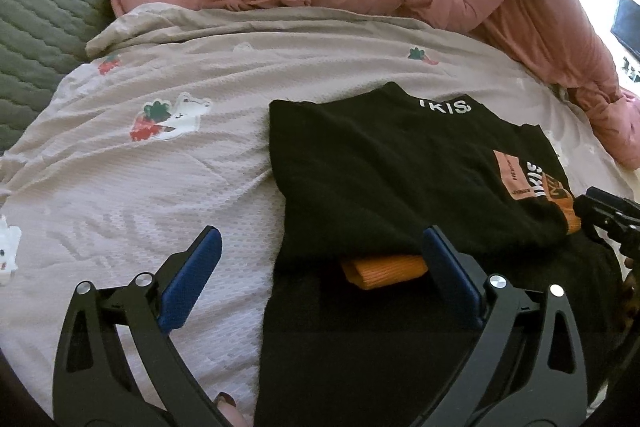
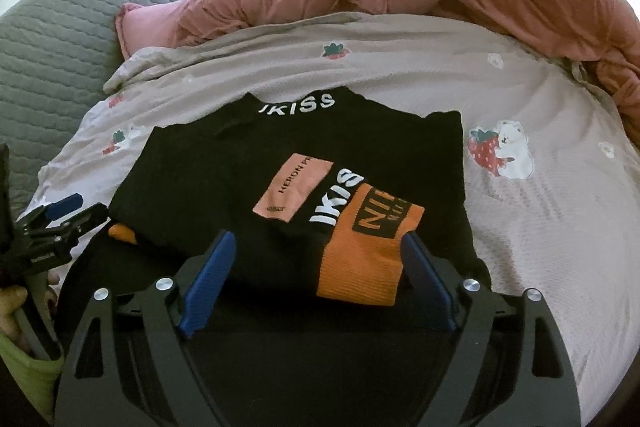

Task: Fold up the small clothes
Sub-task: 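Move both tools back to the hem of the black sweatshirt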

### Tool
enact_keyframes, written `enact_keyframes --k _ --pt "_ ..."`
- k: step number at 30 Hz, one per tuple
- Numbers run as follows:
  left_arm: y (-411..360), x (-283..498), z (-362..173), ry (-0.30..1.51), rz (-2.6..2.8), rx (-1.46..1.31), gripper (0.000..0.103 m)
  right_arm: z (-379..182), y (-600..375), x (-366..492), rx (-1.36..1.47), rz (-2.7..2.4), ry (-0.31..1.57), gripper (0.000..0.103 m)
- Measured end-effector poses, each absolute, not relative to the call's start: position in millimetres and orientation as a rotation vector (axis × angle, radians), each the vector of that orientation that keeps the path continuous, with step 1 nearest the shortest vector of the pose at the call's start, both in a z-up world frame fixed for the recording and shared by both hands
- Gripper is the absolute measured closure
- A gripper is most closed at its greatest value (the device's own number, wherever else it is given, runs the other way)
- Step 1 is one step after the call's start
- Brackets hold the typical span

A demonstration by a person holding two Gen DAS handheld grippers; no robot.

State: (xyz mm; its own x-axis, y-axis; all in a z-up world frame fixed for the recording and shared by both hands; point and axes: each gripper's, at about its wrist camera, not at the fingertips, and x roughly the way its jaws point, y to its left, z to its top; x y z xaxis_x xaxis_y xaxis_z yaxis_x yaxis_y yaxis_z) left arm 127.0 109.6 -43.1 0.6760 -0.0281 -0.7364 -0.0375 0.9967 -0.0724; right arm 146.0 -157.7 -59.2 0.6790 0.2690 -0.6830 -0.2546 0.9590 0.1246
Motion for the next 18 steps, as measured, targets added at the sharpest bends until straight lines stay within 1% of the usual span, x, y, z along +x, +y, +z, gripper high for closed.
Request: enact_keyframes --k 18 --pt "108 98 -19 0.779 0.026 -0.042 0.01 -39 -163 126 0.027 0.305 0.72 0.019"
